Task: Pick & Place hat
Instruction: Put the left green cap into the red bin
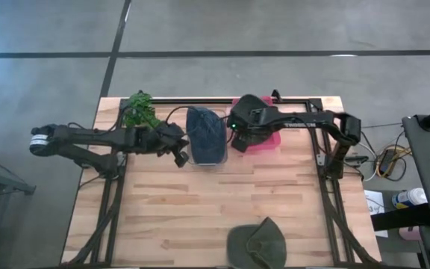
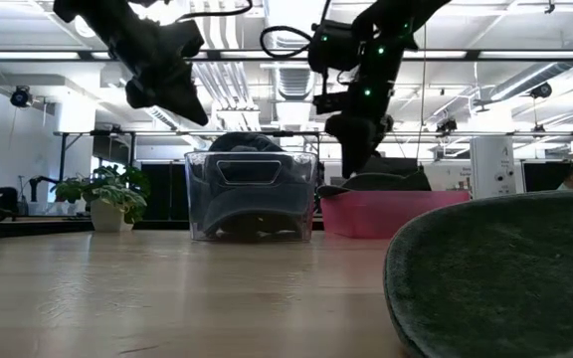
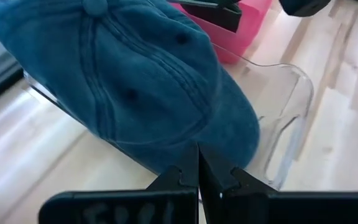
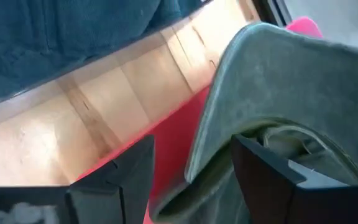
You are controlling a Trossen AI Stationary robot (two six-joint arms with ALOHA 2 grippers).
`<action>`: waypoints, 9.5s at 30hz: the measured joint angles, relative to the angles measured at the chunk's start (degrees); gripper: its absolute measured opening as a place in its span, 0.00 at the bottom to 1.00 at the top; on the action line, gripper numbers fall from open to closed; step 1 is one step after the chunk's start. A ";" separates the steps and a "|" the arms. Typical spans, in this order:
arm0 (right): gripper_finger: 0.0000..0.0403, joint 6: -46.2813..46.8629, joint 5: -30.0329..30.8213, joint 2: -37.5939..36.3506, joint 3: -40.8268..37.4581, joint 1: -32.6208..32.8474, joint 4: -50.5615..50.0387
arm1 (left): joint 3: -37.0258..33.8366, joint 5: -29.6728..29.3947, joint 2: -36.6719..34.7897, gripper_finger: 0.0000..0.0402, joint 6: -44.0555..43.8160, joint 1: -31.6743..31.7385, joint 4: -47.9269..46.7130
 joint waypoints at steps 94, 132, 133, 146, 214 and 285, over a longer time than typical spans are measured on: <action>0.03 51.99 -89.97 -32.37 -26.64 0.86 33.08 | 15.31 17.12 20.53 0.25 -0.58 -14.65 27.61; 0.03 51.45 -91.20 -32.79 -24.54 0.86 33.21 | 15.91 25.67 22.46 0.26 5.17 -14.17 31.88; 0.03 51.33 -91.13 -32.79 -24.54 0.86 33.21 | 15.91 26.82 22.83 0.26 5.08 -14.12 33.05; 0.10 52.98 -83.89 -32.79 -24.54 0.86 32.38 | 16.52 33.13 25.14 0.02 3.98 -13.96 35.47; 0.40 30.26 4.56 -45.91 -29.09 11.08 71.03 | 31.23 20.14 36.81 0.02 -30.52 11.66 93.97; 0.03 38.10 -52.06 -26.86 -29.04 -27.20 38.65 | -6.64 22.11 -2.01 0.42 -12.82 8.70 46.76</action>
